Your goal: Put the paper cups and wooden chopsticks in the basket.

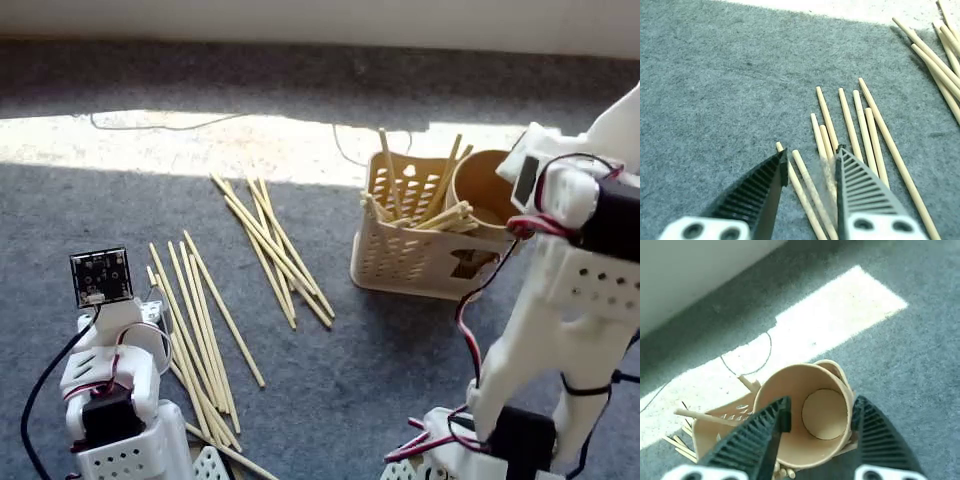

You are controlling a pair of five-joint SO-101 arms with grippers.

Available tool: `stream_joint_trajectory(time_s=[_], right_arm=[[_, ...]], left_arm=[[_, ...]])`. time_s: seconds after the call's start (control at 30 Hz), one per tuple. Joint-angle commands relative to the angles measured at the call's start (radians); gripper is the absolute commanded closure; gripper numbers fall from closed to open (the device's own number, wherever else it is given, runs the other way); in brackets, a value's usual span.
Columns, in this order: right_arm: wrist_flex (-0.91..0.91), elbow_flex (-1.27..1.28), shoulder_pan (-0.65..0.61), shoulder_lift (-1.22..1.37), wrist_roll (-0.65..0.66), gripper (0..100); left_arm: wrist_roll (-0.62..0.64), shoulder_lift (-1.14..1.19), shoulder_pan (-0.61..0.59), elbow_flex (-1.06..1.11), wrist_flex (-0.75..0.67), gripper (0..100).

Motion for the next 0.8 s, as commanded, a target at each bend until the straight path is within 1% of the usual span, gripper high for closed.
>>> stream_joint_trajectory(time_s=[0.0, 0.1, 0.2, 0.57, 0.77], right_arm=[[0.012, -0.038, -0.016, -0.171, 0.087, 89.8], [0.013, -0.031, -0.016, -0.269, 0.144, 95.8], [0.013, 0.048, -0.016, -0.371, 0.158, 98.1], [-0.005, 0.476, -0.018, -0.786, 0.164, 99.1], [-0.124, 0.769, -0.018, -0.974, 0.164, 99.1]], left_arm=[[-0.006, -0.007, 0.016, -0.002, -0.008, 84], [-0.006, -0.007, 0.016, -0.002, -0.008, 84], [-0.006, -0.007, 0.016, -0.002, -0.008, 84], [-0.006, -0.007, 0.016, -0.002, -0.008, 84], [-0.006, -0.007, 0.016, -0.002, -0.008, 84]])
